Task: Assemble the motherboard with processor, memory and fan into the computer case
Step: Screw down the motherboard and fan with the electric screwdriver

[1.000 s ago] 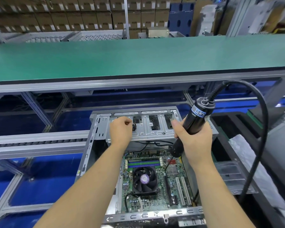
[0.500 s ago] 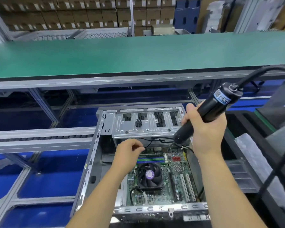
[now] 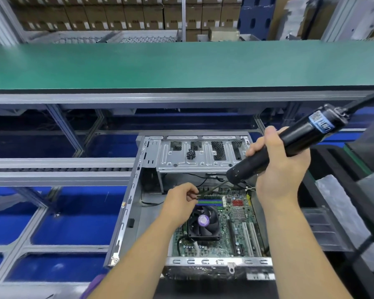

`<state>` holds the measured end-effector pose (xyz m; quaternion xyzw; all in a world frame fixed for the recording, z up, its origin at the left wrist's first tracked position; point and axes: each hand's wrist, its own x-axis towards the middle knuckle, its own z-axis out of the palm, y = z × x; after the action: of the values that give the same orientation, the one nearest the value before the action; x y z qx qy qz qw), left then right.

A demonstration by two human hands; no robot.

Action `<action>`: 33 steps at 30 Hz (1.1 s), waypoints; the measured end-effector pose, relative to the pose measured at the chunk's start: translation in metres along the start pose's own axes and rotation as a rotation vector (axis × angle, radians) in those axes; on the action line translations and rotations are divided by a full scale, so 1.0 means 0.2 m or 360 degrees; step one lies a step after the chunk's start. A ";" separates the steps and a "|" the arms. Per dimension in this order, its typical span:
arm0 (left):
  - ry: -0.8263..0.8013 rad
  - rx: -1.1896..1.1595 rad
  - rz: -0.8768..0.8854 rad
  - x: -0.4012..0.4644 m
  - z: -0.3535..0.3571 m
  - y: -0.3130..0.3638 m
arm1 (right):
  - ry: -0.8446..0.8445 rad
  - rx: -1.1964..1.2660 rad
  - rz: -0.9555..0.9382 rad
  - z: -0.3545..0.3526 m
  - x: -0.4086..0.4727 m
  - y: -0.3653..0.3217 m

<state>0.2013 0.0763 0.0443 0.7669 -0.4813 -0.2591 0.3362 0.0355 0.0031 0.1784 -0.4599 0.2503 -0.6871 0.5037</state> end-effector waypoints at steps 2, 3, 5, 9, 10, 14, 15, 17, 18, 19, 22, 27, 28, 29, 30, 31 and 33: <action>-0.0005 -0.0017 0.0012 0.00 0.00 0.00 | -0.0005 0.0030 0.0007 0.00 -0.01 -0.01; -0.0011 -0.0028 0.0018 -0.01 0.00 0.00 | -0.0008 0.0038 0.0008 0.00 -0.01 -0.02; -0.0019 -0.0062 0.0039 -0.01 0.01 0.00 | -0.0007 0.0039 0.0010 0.01 -0.01 -0.02; -0.0039 -0.0101 0.0075 -0.02 0.02 0.02 | 0.0013 0.0034 0.0039 0.02 -0.02 -0.02; -0.0043 -0.0102 0.0085 -0.02 0.02 0.02 | 0.0013 0.0034 0.0044 0.03 -0.02 -0.01; -0.0025 -0.0102 0.0112 -0.02 0.02 0.01 | -0.0008 0.0080 0.0080 0.03 -0.03 -0.01; -0.0027 -0.0091 0.0115 -0.02 0.02 0.00 | -0.0014 0.0077 0.0076 0.03 -0.03 -0.01; -0.0031 -0.0061 0.0126 -0.01 0.02 0.00 | -0.0023 0.0069 0.0069 0.03 -0.03 0.00; -0.0029 -0.0052 0.0128 -0.01 0.02 0.00 | -0.0025 0.0066 0.0066 0.04 -0.03 0.00; -0.0026 -0.0045 0.0128 -0.01 0.02 0.00 | -0.0025 0.0059 0.0063 0.04 -0.03 0.00; -0.0018 -0.0028 0.0127 -0.01 0.02 -0.01 | -0.0026 0.0049 0.0057 0.04 -0.02 0.00; -0.0014 -0.0001 0.0125 0.00 0.02 -0.02 | -0.0033 0.0050 0.0060 0.04 -0.02 -0.01; -0.0015 0.0000 0.0125 0.00 0.02 -0.02 | -0.0030 0.0045 0.0065 0.04 -0.02 -0.01; -0.0019 0.0008 0.0127 0.00 0.02 -0.02 | -0.0028 0.0040 0.0068 0.04 -0.02 -0.01; -0.0024 0.0020 0.0129 0.00 0.02 -0.02 | -0.0029 0.0035 0.0070 0.04 -0.02 0.00; -0.0026 0.0029 0.0128 0.00 0.02 -0.03 | -0.0032 0.0028 0.0068 0.04 -0.02 0.00; -0.0031 0.0040 0.0123 0.01 0.02 -0.03 | -0.0071 0.0017 0.0056 0.04 -0.02 0.00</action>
<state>0.2020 0.0755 0.0362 0.7493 -0.5171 -0.2473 0.3317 0.0427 0.0083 0.1799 -0.4679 0.2432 -0.6691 0.5237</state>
